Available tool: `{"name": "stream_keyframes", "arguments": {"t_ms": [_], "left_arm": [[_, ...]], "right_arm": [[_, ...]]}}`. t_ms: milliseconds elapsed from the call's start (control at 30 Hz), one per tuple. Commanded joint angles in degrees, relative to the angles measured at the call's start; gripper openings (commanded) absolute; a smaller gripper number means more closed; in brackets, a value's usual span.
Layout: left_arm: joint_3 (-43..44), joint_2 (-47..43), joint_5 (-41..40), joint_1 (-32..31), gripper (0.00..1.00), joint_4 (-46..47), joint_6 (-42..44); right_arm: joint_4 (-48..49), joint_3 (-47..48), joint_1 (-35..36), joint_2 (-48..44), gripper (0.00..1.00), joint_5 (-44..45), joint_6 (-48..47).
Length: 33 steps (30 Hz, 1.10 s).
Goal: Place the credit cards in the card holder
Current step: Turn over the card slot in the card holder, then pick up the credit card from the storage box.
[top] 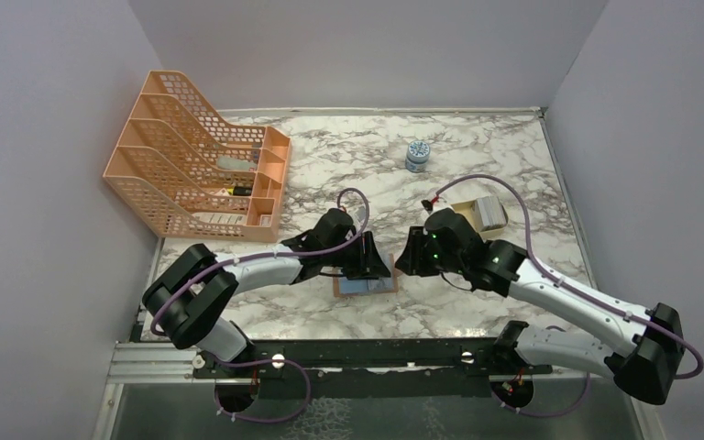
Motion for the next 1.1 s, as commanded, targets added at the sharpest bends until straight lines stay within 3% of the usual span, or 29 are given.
{"name": "stream_keyframes", "arguments": {"t_ms": [0,133,567,800,1067], "left_arm": [[1.87,-0.65,-1.78,-0.69,0.44,2.6,-0.37],[1.46,-2.59,-4.36,-0.68,0.5,0.33,1.02],[1.3,-11.06,-15.63,-0.52,0.99,-13.88,8.78],[-0.82,-14.38,-18.23,-0.43,0.99,-17.12,10.96],[-2.02,-15.72,-20.67,1.13,0.99,-21.73,14.3]], "right_arm": [[-1.81,1.97,0.43,-4.03,0.33,4.53,-0.85],[-0.85,1.69,0.43,-5.72,0.33,6.21,-1.82],[-5.0,12.6,-1.79,8.09,0.32,18.97,-10.8],[-5.19,18.21,-10.54,16.14,0.33,20.27,-17.71],[-8.41,23.36,-18.55,25.14,0.34,34.81,-22.86]]}}
